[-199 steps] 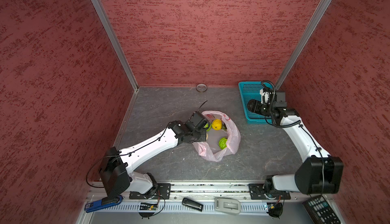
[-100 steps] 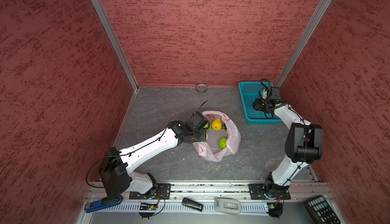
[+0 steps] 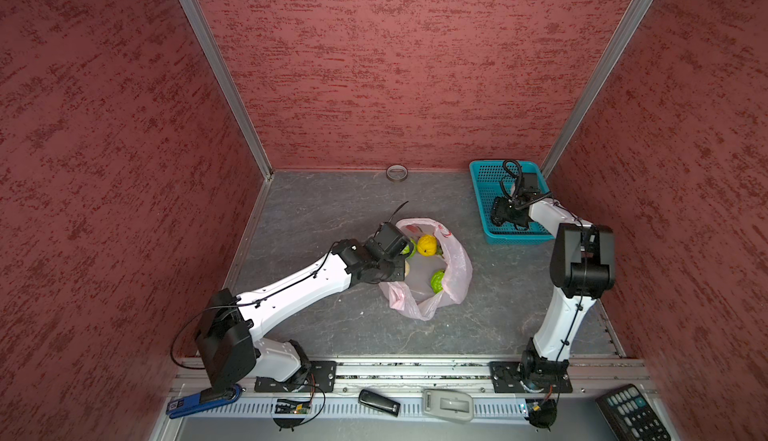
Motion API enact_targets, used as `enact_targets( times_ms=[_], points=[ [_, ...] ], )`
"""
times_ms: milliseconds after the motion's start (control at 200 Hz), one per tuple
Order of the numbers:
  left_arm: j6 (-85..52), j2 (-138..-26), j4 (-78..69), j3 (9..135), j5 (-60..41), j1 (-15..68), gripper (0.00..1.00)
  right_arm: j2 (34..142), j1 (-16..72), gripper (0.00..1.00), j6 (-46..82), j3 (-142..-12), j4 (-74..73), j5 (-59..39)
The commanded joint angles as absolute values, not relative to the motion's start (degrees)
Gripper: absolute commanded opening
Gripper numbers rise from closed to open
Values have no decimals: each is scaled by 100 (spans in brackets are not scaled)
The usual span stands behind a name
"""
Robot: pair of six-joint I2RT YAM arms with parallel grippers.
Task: Untie the knot of the plastic bag and take out the fruit
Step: 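Release the avocado into the basket and bring the right gripper back to the bag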
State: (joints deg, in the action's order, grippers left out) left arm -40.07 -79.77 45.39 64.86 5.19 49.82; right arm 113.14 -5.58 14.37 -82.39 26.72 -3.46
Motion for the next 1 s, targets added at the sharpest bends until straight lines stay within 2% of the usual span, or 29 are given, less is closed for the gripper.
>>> enact_targets(
  times_ms=[0, 125, 366, 616, 822, 997],
  points=[
    [-3911, -7943, 4607, 6511, 627, 4986, 0, 11219, -574, 90, 1472, -8486, 2830, -208],
    [-3840, -8012, 4603, 6607, 617, 4987, 0, 11111, -549, 98, 1451, -8603, 3079, -196],
    [-3639, -8189, 4460, 6757, 575, 4935, 0, 10268, -357, 99, 1223, -8445, 3528, -255],
    [-3516, -8180, 4154, 6573, 480, 4865, 0, 8872, -41, 99, 1214, -7946, 3945, -1504],
    [-3370, -7829, 3725, 6345, 260, 4819, 0, 7832, 1302, 99, 1790, -7929, 4507, -1712],
    [-3170, -7541, 3444, 6042, -52, 4721, 0, 7137, 2500, 98, 2802, -7739, 4287, -1522]
  ],
)
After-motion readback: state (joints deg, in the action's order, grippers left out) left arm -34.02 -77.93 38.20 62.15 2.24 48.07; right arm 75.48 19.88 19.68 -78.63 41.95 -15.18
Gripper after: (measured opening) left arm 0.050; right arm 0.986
